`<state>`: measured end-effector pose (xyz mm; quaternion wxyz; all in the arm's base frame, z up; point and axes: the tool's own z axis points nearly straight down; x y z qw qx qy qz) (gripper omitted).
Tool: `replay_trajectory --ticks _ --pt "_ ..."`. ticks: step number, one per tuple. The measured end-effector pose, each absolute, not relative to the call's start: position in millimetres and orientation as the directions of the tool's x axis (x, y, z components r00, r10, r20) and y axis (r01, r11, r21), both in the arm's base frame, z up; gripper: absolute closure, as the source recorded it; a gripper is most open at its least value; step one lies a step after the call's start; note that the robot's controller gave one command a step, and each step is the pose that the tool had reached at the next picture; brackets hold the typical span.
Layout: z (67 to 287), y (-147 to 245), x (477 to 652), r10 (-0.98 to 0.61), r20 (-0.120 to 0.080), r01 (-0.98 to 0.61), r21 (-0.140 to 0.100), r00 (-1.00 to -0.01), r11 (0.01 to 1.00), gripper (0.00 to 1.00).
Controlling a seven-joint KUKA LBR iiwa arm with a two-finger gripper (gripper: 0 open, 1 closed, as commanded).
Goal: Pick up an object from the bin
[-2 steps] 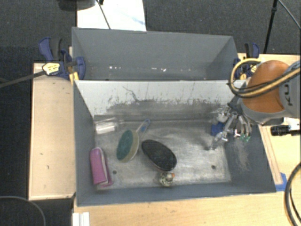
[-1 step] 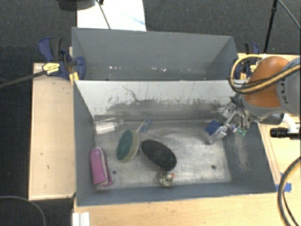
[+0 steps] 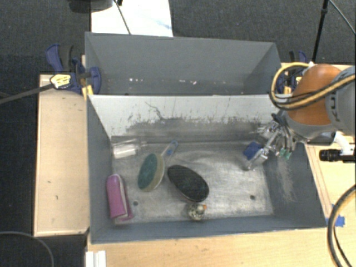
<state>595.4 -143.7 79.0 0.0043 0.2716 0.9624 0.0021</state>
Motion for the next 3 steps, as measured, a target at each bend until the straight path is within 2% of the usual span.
replay_trajectory --ticks 1,2,3 --pt "75 -129 594.9 0.738 -0.006 0.738 0.015 -0.675 0.675 0.0" --pt "74 -134 593.3 0.739 -0.012 0.739 0.009 -0.673 0.674 1.0" --pt "95 -134 594.6 0.732 -0.004 0.732 0.003 -0.681 0.681 1.0"
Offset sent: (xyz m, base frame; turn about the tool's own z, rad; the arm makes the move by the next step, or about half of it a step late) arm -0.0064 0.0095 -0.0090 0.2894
